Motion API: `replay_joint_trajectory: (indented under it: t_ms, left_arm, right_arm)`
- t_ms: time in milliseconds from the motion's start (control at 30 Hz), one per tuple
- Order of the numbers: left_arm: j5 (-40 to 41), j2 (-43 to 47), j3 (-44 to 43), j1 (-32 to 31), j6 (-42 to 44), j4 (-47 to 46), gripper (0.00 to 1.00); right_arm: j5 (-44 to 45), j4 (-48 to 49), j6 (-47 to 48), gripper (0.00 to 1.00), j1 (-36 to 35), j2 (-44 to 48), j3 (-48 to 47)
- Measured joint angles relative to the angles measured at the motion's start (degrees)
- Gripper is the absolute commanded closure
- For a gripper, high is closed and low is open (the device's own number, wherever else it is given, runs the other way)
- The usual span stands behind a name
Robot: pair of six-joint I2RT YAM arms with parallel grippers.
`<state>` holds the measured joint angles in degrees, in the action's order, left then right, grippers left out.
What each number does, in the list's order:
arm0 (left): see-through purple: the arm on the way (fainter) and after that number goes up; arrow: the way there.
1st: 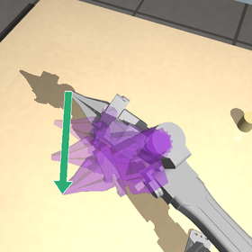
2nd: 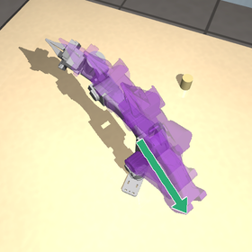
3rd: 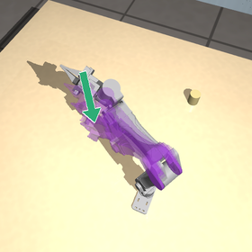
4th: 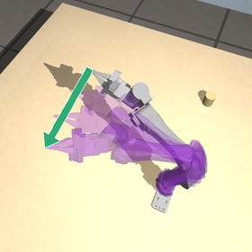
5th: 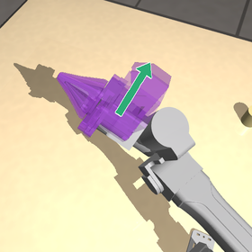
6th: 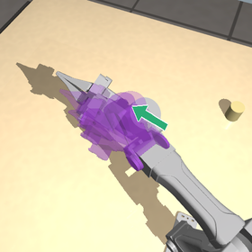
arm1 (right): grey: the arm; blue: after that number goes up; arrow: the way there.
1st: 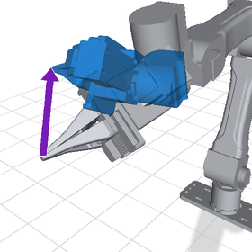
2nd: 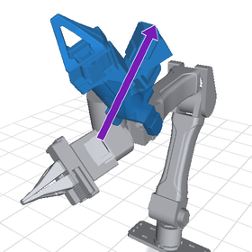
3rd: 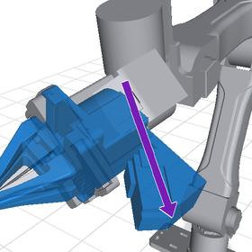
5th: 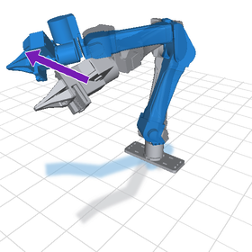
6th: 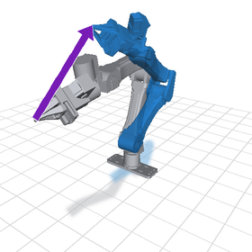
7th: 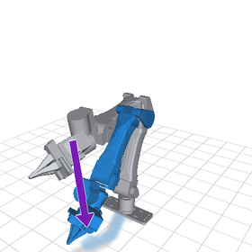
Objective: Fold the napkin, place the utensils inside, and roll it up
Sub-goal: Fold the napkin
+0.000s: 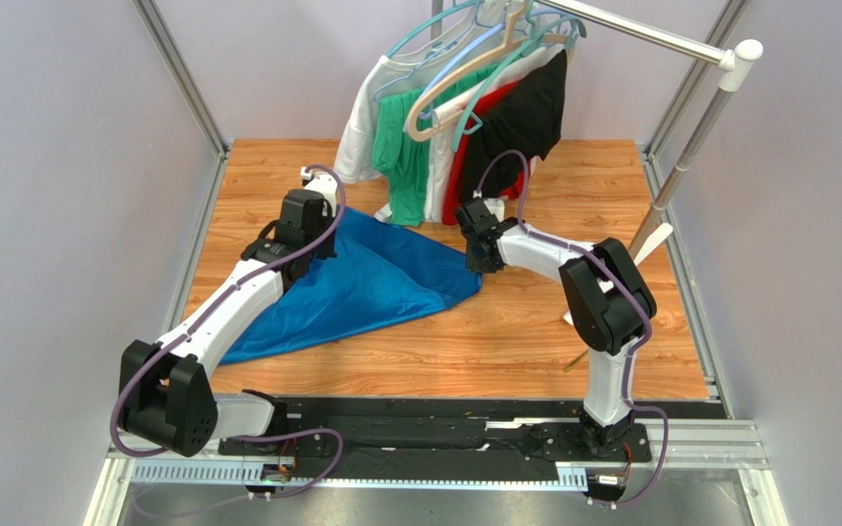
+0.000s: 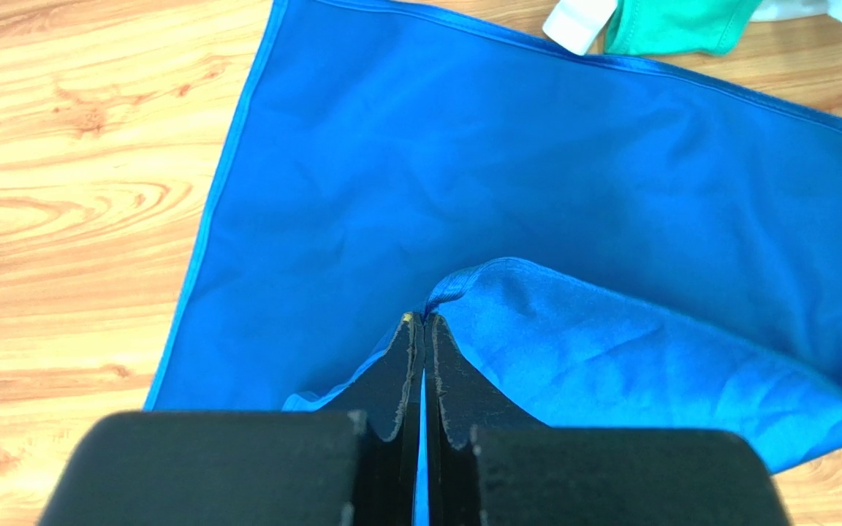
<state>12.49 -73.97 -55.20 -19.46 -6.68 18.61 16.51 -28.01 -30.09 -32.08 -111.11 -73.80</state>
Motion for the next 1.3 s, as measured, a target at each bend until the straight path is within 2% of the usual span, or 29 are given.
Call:
replay_joint_trajectory:
  t_ms: [167,267,300,400,500,933,1300]
  left_arm:
    - [-0.2,-0.07,-0.33,0.0,0.81,0.15,1.0]
    - [-0.2,-0.39,-1.51,0.0,1.36,0.15,1.0]
    - [-0.17,-0.7,-2.08,0.0,1.64,0.17,1.0]
    - [-0.15,-1.97,-3.58,0.02,2.69,-0.24,1.0]
    - [-0.17,-4.0,-4.63,0.13,3.8,-0.83,1.0]
    - [-2.58,-10.23,-5.2,3.72,7.56,-5.66,1.0]
    - [-5.22,-14.82,-7.67,6.43,10.67,-8.57,1.0]
  right_arm:
    - [0.96,-0.66,0.24,0.8,0.57,-0.02,-0.26]
    - [1.11,-1.9,0.48,0.74,0.68,-0.04,-1.01]
    - [1.16,-2.19,0.59,0.66,0.68,-0.04,-1.33]
    - [1.09,-2.6,0.92,0.52,0.68,-0.04,-2.23]
    - [0.66,-2.69,1.46,0.45,0.68,0.13,-2.4]
    - [-0.55,-2.71,1.9,0.41,0.68,10.47,-0.35]
    - [-0.52,-3.21,1.9,0.41,0.68,11.65,0.81]
